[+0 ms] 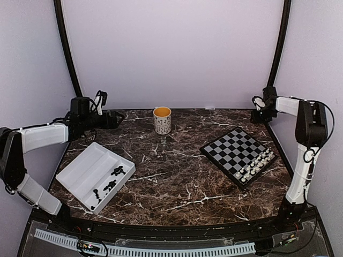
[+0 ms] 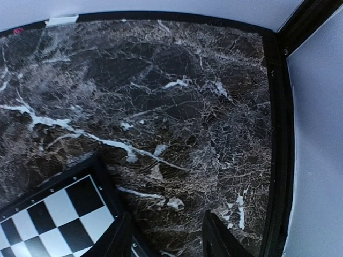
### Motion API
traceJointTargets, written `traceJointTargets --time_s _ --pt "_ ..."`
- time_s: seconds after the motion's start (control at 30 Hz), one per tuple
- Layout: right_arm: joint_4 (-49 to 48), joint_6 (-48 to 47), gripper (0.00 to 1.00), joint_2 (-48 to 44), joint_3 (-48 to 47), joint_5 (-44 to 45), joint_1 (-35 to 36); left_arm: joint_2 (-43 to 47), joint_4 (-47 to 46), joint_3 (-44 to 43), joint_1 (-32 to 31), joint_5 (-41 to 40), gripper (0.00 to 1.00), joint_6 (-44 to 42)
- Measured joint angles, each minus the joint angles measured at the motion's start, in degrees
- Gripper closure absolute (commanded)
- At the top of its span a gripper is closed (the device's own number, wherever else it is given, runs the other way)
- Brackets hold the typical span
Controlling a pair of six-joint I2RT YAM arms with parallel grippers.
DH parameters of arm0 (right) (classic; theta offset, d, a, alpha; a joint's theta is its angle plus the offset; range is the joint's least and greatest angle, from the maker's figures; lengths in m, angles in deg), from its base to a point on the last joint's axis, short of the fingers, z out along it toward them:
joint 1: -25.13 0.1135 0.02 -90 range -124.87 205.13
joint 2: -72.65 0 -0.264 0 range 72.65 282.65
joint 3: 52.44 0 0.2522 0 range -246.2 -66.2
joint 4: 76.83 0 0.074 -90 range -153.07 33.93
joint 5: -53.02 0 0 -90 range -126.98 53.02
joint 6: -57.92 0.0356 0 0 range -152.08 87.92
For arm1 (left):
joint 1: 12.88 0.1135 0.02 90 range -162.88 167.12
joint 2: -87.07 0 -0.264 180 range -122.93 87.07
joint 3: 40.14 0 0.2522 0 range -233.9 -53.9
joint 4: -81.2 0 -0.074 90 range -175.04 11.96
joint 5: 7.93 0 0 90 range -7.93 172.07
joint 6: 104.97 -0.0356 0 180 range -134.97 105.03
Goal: Set up the chess pieces on the board
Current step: Move the chessboard to the center of the board.
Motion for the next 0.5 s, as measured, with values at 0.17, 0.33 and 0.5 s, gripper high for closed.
traceJointTargets --time_s 0.17,0.33,0.5 --pt "4.3 -2.1 0.73 7.0 -4.8 3.3 0.0 -1.8 -0.6 -0.2 -2.0 6.2 0.16 0.9" --pt "8.6 -4.0 0.79 10.6 -6.4 5.2 0.0 -3.4 -0.7 -0.7 -5.0 12.0 0.16 1.1" --pt "11.0 -6.6 0.82 11.0 -6.4 5.5 0.0 -3.5 -1.1 -1.2 -6.8 16.2 0.17 1.1"
